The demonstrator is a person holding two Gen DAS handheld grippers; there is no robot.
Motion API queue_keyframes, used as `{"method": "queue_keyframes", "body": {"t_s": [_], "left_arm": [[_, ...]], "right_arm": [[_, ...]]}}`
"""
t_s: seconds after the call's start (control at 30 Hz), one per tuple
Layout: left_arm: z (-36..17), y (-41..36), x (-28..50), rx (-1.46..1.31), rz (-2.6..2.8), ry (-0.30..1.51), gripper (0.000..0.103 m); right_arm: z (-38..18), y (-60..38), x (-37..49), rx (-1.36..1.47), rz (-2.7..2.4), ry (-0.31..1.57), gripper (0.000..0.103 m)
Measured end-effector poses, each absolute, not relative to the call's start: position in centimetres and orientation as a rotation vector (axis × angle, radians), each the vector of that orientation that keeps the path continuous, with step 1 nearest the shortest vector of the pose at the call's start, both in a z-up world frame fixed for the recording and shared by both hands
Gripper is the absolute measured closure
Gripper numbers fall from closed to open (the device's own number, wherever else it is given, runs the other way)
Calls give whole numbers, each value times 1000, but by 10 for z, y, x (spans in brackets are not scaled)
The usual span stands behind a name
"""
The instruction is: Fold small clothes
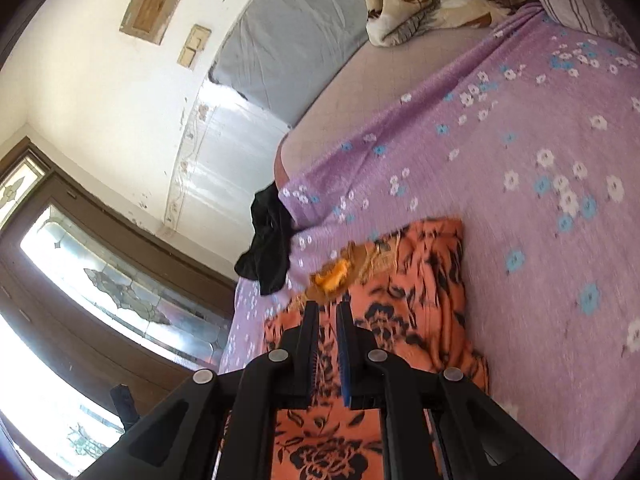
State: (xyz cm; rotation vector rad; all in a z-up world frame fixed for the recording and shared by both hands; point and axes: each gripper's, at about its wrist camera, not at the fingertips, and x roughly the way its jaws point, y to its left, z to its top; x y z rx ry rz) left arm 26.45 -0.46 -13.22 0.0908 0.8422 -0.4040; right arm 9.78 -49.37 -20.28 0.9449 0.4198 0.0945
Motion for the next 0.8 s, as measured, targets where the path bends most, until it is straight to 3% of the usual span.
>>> {"method": "queue_keyframes", "body": {"t_s": [0.2,0.33,0.47,0.53,0.8], "left_arm": [[-135,-28,298,76,-441,814,94],[-142,-12,271,27,-444,792,94],[-150,9,237,-8,-398,785,94],[-152,18,221,-24,-392,795,94],[-172,35,187,-49,-380,867,94]], "right_arm": [[-209,-514,134,887,57,531,89],[-252,-509,143,891,40,783,63],[-260,-496,148,886,126,814,62],[-258,-486,147,834,113,826,35],[-268,-456,154,666,114,854,34]]}}
